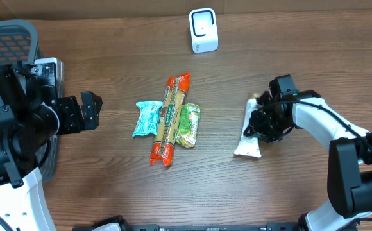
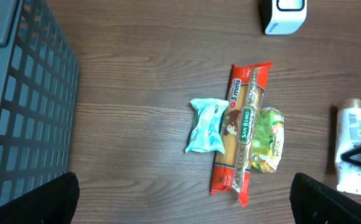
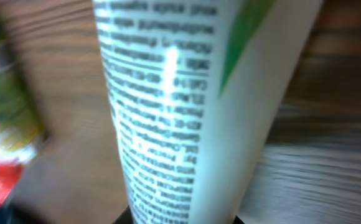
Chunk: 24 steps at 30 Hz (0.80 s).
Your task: Scan the item barcode
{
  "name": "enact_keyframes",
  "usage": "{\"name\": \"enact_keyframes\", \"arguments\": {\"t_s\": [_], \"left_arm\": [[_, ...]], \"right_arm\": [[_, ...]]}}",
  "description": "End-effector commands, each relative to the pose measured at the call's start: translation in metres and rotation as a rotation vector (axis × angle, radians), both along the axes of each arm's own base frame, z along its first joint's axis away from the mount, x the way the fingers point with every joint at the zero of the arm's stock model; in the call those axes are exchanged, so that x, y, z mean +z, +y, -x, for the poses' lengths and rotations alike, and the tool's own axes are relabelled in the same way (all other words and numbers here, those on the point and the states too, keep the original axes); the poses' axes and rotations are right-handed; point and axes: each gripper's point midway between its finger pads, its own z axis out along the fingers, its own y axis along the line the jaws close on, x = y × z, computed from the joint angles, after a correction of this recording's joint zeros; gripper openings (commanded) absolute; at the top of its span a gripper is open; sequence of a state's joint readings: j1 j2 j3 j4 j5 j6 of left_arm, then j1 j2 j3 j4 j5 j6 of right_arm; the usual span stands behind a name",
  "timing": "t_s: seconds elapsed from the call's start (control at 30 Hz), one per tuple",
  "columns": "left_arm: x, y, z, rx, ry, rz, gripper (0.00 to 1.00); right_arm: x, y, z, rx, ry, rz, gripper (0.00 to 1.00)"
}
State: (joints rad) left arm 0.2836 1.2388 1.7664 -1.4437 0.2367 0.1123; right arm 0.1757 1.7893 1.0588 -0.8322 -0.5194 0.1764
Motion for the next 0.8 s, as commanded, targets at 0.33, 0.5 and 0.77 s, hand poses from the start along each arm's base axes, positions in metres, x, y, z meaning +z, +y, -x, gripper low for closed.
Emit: {"name": "enact_keyframes", "arguments": {"t_s": [0.33,0.5,0.77], "left_arm": [[-0.001,-0.002,0.002,-0.018,-0.003,0.001,0.99],[-0.001,-0.002,0.002,-0.018,-0.003,0.001,0.99],[-0.001,-0.002,0.002,-0.018,-0.003,0.001,1.00]], "right_arm": [[0.123,0.056,-0.024,0.360,-0.338,-0.428,0.04],[0.141,0.058,-0.025,0.381,-0.363,-0.444,0.04],[0.145,0.058,-0.024,0.381,-0.365,-0.444,0.04]]}}
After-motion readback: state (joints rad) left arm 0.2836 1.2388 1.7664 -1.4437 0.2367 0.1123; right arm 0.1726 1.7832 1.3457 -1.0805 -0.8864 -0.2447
